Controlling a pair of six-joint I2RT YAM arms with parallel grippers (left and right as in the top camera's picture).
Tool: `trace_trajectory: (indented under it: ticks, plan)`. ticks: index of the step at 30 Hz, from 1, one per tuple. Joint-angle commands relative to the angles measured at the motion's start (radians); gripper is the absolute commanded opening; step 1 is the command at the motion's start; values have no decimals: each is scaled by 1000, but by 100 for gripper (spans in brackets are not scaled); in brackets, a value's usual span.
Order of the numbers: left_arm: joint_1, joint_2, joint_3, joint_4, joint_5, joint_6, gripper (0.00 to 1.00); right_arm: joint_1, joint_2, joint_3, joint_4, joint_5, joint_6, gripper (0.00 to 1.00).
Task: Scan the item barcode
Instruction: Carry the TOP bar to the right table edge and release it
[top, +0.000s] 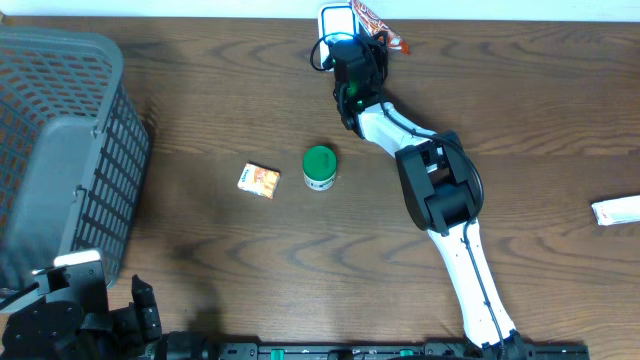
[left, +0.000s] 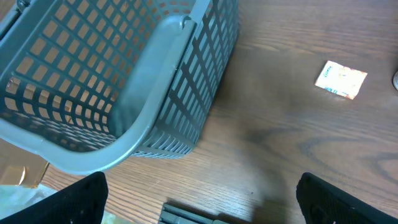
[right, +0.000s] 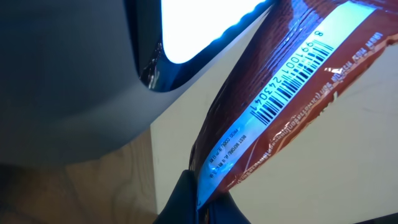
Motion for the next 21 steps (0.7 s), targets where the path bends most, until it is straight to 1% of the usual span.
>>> trace_trajectory:
  ticks: [1, 2, 3, 4, 5, 8, 10, 12, 15, 17, 18, 19, 20, 21]
  plan:
    - [4, 0, 5, 0, -9, -13, 97, 0, -117, 15, -132, 27, 90, 1]
    - [4, 0, 5, 0, -9, -12, 97, -2, -178, 15, -269, 27, 146, 1]
    - [4, 0, 5, 0, -9, -13, 97, -8, -262, 15, -449, 10, 237, 1]
    - [4, 0, 5, 0, -9, -12, 97, -11, -289, 15, -505, 0, 272, 1]
    - [4, 0, 5, 0, -9, -13, 97, -18, -374, 15, -663, -39, 403, 1]
    - [4, 0, 5, 0, -9, -12, 97, -38, -526, 15, -1005, -106, 705, 1]
    - [4, 0, 5, 0, -9, -12, 97, -75, -600, 15, -1248, -171, 932, 1]
    - [4, 0, 5, 0, -9, -12, 97, -151, -637, 15, -1463, -287, 1106, 1]
    - [4, 0, 5, 0, -9, -12, 97, -278, -636, 10, -1626, -365, 1251, 1]
    - [4, 0, 5, 0, -9, -13, 97, -386, -634, -17, -1650, -365, 1355, 1]
    - [4, 0, 5, 0, -9, -13, 97, -427, -634, -34, -1648, -365, 1384, 1]
    - [4, 0, 5, 0, -9, -13, 97, -500, -634, -69, -1642, -361, 1426, 1]
    - [4, 0, 5, 0, -9, -13, 97, -590, -632, -126, -1633, -319, 1500, 1]
    - [4, 0, 5, 0, -9, -13, 97, -624, -632, -151, -1630, -300, 1524, 1]
